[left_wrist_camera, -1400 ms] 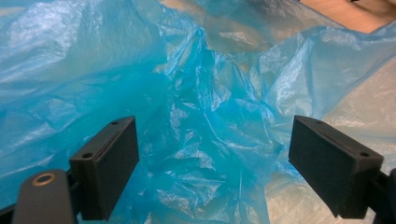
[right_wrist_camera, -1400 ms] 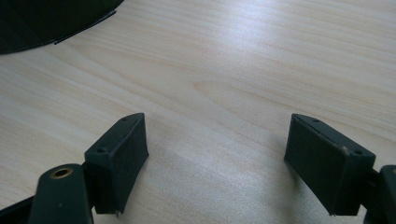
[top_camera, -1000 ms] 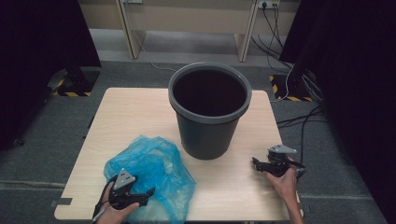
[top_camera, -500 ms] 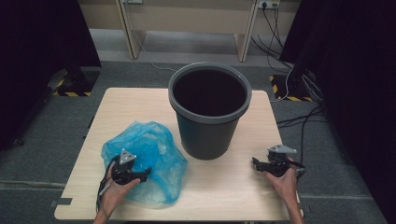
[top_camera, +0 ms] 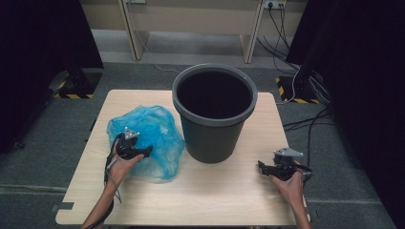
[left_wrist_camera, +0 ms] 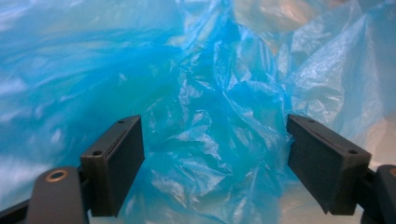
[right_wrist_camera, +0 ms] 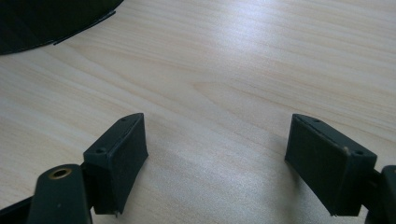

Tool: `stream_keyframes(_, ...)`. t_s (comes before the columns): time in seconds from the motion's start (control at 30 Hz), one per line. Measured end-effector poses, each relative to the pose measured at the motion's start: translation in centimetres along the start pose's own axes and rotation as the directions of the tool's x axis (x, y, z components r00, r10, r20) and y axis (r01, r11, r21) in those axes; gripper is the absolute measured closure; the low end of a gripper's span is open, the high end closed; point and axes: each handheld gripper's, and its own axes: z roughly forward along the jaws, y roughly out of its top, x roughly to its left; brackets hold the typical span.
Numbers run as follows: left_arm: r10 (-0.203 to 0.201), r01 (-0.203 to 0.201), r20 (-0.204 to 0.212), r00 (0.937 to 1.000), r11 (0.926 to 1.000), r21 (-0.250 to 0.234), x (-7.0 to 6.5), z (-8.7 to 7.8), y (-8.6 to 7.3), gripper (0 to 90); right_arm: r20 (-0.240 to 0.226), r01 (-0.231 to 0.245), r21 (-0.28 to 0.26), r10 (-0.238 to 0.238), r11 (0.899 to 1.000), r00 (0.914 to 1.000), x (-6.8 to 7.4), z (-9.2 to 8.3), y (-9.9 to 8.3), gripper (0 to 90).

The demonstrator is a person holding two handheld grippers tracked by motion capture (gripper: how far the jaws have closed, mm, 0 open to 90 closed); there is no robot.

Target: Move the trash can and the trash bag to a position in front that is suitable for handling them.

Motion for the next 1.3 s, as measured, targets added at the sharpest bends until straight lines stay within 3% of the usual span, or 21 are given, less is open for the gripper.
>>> stream_keyframes(0.1, -0.015, 0.015, -0.002, 0.9999, 0.9998, -0.015, 0.8, 0.5, 0.6, 19.9, 0.000, -0.001, 0.000, 0.001, 1.000, 1.0000, 0.0, 0.0, 0.0, 20.9)
stream_keyframes(0.23, -0.063, 0.064, 0.024, 0.9977, 0.9966, -0.051, 1.6, 0.4, 1.1, 19.8, 0.001, -0.005, 0.001, 0.005, 1.000, 1.0000, 0.0, 0.0, 0.0, 20.8)
stream_keyframes(0.47, -0.073, 0.084, 0.089, 0.9933, 0.9889, -0.123, 1.2, -3.9, 1.6, 18.4, 0.001, -0.005, 0.001, 0.005, 1.000, 1.0000, 0.0, 0.0, 0.0, 20.8)
stream_keyframes(0.7, -0.096, 0.122, 0.166, 0.9814, 0.9799, -0.158, -0.2, -9.0, -0.8, 15.9, 0.001, -0.003, 0.001, 0.003, 1.000, 1.0000, 0.0, 0.0, 0.0, 20.7)
stream_keyframes(0.83, -0.083, 0.112, 0.172, 0.9816, 0.9800, -0.164, -0.9, -10.4, -2.5, 15.7, 0.002, -0.003, 0.001, 0.003, 1.000, 1.0000, 0.0, 0.0, 0.0, 20.7)
stream_keyframes(0.87, -0.081, 0.112, 0.183, 0.9799, 0.9799, -0.165, -1.4, -10.9, -3.5, 15.7, 0.002, -0.003, 0.001, 0.003, 1.000, 1.0000, 0.0, 0.0, 0.0, 20.7)
stream_keyframes(0.93, -0.079, 0.109, 0.185, 0.9796, 0.9811, -0.160, -1.8, -11.2, -4.5, 15.6, 0.002, -0.003, 0.001, 0.003, 1.000, 1.0000, 0.0, 0.0, 0.0, 20.7)
stream_keyframes(1.03, -0.060, 0.084, 0.167, 0.9841, 0.9870, -0.137, -2.4, -11.0, -6.0, 15.7, 0.002, -0.003, 0.001, 0.003, 1.000, 1.0000, 0.0, 0.0, 0.0, 20.7)
stream_keyframes(1.13, -0.036, 0.050, 0.150, 0.9880, 0.9950, -0.086, -2.7, -10.2, -7.3, 15.7, 0.002, -0.003, 0.001, 0.003, 1.000, 1.0000, 0.0, 0.0, 0.0, 20.7)
stream_keyframes(1.23, -0.021, 0.028, 0.123, 0.9922, 0.9976, -0.063, -2.7, -9.6, -7.9, 15.6, 0.003, -0.003, 0.001, 0.003, 1.000, 1.0000, 0.0, 0.0, 0.0, 20.7)
stream_keyframes(1.27, 0.001, 0.002, 0.101, 0.9949, 0.9997, -0.026, -2.6, -8.9, -8.4, 15.6, 0.002, -0.003, 0.001, 0.003, 1.000, 1.0000, 0.0, 0.0, 0.0, 20.7)
stream_keyframes(1.3, -0.001, 0.002, 0.099, 0.9951, 0.9999, -0.012, -2.5, -8.7, -8.7, 15.6, 0.003, -0.003, 0.001, 0.003, 1.000, 1.0000, 0.0, 0.0, 0.0, 20.7)
